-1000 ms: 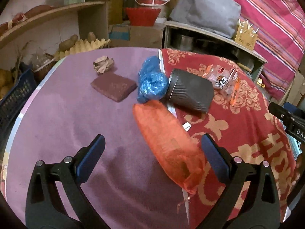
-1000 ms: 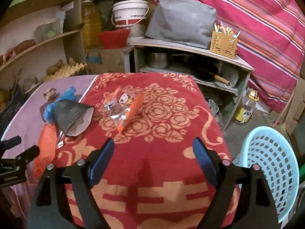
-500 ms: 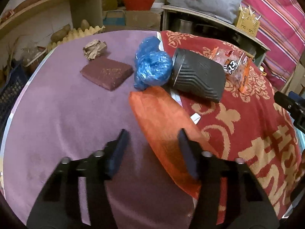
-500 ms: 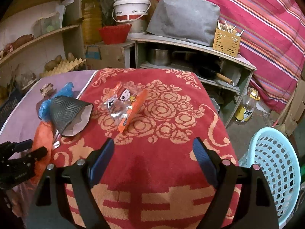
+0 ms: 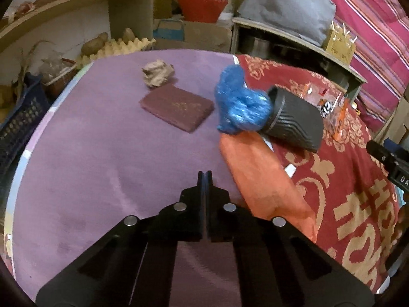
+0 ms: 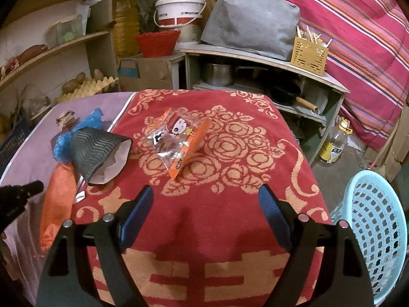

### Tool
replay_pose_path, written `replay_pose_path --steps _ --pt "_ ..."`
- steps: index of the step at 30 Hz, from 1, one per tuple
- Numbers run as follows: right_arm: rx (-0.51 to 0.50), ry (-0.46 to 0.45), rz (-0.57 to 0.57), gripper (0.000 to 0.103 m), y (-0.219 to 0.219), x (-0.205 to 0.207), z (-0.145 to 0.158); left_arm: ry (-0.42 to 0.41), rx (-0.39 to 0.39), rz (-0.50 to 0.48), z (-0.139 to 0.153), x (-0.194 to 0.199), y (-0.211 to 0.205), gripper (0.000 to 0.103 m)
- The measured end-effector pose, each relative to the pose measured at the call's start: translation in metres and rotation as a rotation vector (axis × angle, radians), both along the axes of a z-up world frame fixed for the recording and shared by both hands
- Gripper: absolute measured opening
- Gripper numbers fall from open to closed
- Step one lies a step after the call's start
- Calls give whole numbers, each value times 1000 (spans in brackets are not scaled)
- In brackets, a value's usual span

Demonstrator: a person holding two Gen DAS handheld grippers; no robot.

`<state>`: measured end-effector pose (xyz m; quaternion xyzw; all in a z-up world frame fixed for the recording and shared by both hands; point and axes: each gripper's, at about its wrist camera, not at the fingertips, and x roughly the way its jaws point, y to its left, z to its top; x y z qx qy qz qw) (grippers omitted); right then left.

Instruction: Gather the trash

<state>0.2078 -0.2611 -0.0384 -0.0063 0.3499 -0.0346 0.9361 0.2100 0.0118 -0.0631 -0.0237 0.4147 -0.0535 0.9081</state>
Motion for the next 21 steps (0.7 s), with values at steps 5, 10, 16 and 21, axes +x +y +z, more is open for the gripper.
replay_pose_path --steps 5,10,16,21 --pt "1 -1 -1 83 1 0 0 -26 -15 26 7 -3 17 0" --pt "0 0 1 83 1 0 0 -33 -25 44 9 -2 29 0" --pt "0 -3 2 83 1 0 0 -61 -29 40 12 -4 31 0" --pt "-2 -5 -1 83 2 0 1 -80 -37 39 15 -5 33 0"
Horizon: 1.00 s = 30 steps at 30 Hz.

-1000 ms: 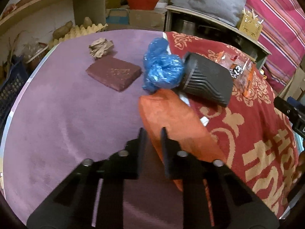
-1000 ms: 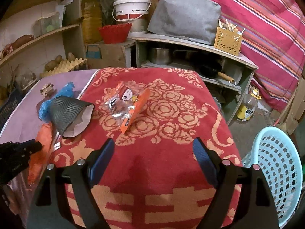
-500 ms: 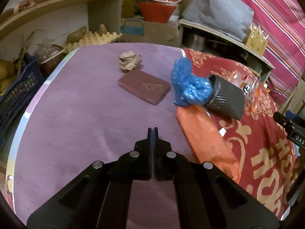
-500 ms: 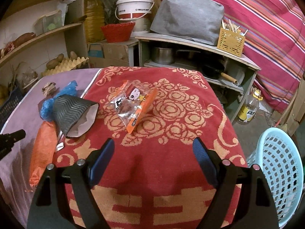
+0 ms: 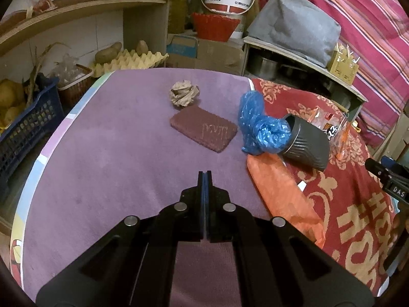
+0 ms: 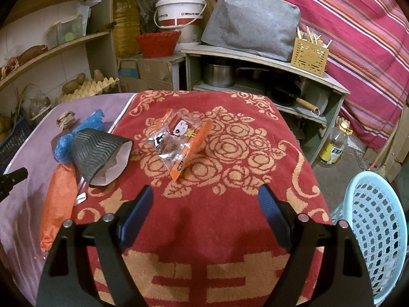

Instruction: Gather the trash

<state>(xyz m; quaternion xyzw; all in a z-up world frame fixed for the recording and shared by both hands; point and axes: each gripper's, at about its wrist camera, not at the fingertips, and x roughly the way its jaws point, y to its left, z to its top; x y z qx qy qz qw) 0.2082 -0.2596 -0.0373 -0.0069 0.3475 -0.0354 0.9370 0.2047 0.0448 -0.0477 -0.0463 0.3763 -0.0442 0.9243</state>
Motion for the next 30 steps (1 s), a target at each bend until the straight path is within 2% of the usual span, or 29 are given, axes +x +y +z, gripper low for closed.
replay_pose_path --steps 9,15,17,18,19,21,23,25,28,30 --pt "13 -6 -6 83 -4 1 3 -7 -8 13 0 1 11 0" --pt "15 -5 -2 83 -2 4 2 8 -23 -10 -2 3 2 0" --pt "12 -4 -2 83 -2 3 1 17 -41 -24 -1 4 -5 9" --pt "10 -2 -2 83 -2 3 1 17 -46 -27 -1 3 -9 26" --pt "6 -1 -3 83 -2 3 1 15 -48 -29 0 3 -13 49" --pt "4 0 -5 83 -4 3 1 3 -42 -34 3 1 -25 70" --pt "6 -2 -13 83 -8 1 2 -3 -31 -57 4 -1 -39 73" --pt "12 -3 -20 83 -12 0 3 18 -21 -79 1 1 -53 80" --pt "20 -3 -28 83 -17 -2 3 47 21 -92 -6 4 -74 81" --pt "22 -4 -30 83 -20 -2 4 63 43 -97 -10 5 -85 86"
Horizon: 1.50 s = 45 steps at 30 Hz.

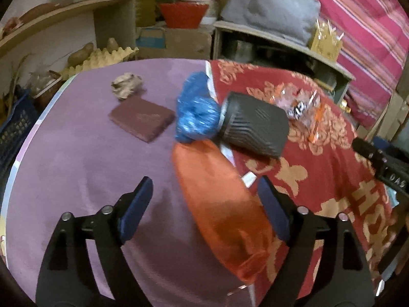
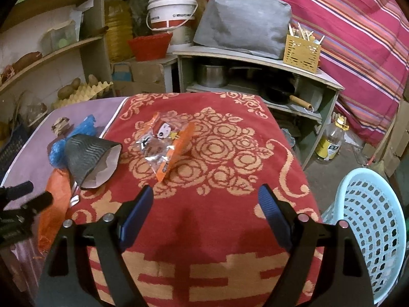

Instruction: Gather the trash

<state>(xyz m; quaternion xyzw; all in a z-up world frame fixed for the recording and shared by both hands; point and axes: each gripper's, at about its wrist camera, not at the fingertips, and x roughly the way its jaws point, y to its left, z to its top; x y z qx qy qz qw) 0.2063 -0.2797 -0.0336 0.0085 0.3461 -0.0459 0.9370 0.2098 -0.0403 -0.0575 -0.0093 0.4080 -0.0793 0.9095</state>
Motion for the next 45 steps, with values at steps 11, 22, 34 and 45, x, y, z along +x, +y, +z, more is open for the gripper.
replay_pose_path --steps 11,22,34,45 --pt "-2 1 -11 83 -6 -3 0 94 29 53 -21 13 -4 80" --pt "-9 2 -2 83 -2 -2 0 87 20 60 -16 12 11 17" --pt "-21 4 11 83 10 0 -3 73 -14 23 -13 7 30 0" --pt "-26 6 13 83 14 2 -5 8 -51 27 6 -3 53 0"
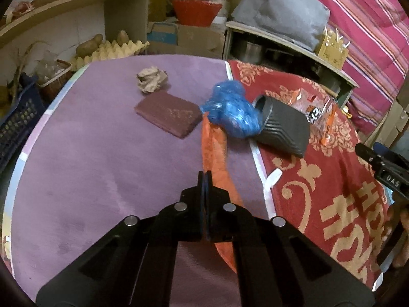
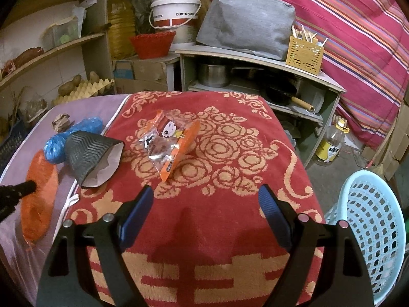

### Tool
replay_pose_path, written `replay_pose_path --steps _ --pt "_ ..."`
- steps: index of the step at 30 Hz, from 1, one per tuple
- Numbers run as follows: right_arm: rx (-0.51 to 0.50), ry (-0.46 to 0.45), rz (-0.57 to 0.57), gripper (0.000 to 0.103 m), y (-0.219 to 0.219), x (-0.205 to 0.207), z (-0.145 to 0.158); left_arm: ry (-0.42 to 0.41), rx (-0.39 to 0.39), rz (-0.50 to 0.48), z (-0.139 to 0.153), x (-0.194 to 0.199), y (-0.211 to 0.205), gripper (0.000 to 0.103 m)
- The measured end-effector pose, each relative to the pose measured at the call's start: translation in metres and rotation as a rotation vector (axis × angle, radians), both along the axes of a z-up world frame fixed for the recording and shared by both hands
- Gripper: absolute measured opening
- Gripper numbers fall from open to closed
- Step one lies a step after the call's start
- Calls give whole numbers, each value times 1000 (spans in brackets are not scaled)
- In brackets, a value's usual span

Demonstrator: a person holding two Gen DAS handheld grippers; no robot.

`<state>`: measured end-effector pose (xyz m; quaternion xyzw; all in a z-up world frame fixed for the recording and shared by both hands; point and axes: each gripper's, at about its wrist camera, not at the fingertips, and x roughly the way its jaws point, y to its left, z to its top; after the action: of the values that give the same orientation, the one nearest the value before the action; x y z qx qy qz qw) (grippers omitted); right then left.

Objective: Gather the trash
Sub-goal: 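Lift the orange mesh bag with the left tool while the right tool grasps the clear wrapper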

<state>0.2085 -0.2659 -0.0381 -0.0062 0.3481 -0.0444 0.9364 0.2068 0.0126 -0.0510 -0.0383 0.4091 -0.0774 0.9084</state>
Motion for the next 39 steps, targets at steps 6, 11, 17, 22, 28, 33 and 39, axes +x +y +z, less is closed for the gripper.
replay_pose_path --steps 6,11,17,22,28,33,39 --pt "-7 -11 7 83 4 1 2 -45 -13 13 10 -4 20 0" --pt "-6 -6 7 83 6 6 0 -77 -12 9 16 -5 27 0" --pt "6 -16 26 91 14 18 3 -140 -44 13 33 -7 34 0" --pt "-14 -13 34 92 24 45 6 -183 -32 25 41 2 34 0" --pt "-13 52 17 92 29 87 -5 -189 -55 26 43 12 37 0" --pt "25 98 -19 91 27 108 -14 -174 -46 29 38 21 36 0" --pt "54 126 20 43 29 112 -20 -172 -51 21 37 23 32 0"
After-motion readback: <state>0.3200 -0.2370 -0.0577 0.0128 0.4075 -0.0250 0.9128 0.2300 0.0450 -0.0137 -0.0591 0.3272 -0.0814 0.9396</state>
